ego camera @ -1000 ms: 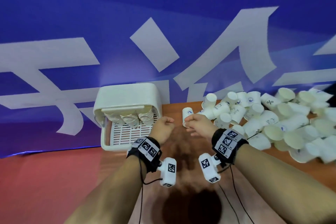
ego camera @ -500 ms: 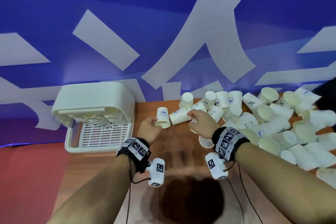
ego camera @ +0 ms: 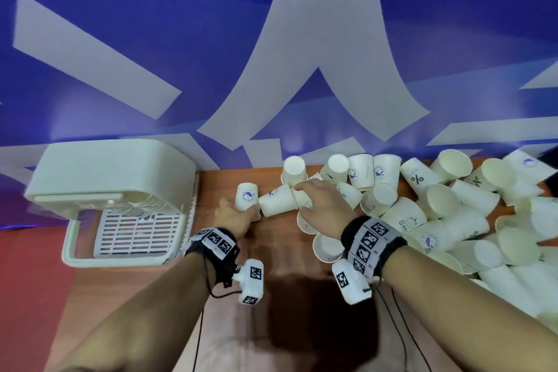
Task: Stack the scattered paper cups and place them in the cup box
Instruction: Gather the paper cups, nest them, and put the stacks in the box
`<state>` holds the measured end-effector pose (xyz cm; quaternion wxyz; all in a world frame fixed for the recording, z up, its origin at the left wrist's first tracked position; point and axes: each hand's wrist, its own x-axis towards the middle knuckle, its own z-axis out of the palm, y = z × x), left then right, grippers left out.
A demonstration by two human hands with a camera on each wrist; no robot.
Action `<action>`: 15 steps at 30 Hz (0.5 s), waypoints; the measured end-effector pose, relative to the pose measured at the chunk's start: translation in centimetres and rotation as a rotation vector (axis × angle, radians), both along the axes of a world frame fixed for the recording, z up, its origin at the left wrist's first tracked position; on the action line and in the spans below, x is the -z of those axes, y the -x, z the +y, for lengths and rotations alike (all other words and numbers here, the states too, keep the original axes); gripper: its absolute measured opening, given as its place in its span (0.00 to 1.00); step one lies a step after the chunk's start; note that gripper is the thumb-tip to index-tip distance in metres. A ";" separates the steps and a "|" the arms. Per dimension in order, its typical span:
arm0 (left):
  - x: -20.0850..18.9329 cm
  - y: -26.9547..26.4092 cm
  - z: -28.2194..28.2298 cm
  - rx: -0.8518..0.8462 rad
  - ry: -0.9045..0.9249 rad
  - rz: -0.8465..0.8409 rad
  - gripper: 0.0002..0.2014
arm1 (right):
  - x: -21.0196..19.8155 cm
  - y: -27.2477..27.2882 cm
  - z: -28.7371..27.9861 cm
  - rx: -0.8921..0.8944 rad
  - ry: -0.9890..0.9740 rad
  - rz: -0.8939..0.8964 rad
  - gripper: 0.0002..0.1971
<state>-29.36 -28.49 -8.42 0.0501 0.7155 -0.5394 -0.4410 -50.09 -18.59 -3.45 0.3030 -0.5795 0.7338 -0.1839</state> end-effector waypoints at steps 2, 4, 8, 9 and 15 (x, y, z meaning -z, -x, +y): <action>0.8 0.2 -0.3 -0.022 -0.006 0.002 0.42 | 0.5 0.1 -0.1 -0.002 0.033 0.026 0.24; 1.3 0.3 -0.3 -0.047 -0.024 0.023 0.42 | 0.9 -0.2 -0.3 -0.022 0.049 0.040 0.25; 1.5 0.2 0.1 -0.069 -0.032 0.070 0.35 | 1.2 -1.1 -1.2 -0.106 0.023 0.075 0.28; 1.3 0.1 0.2 -0.071 -0.028 0.073 0.33 | 1.0 -1.3 -1.5 -0.127 -0.002 0.080 0.29; -0.6 -1.9 0.6 -0.006 0.056 0.023 0.38 | 0.8 -3.2 -4.2 -0.244 -0.109 0.250 0.28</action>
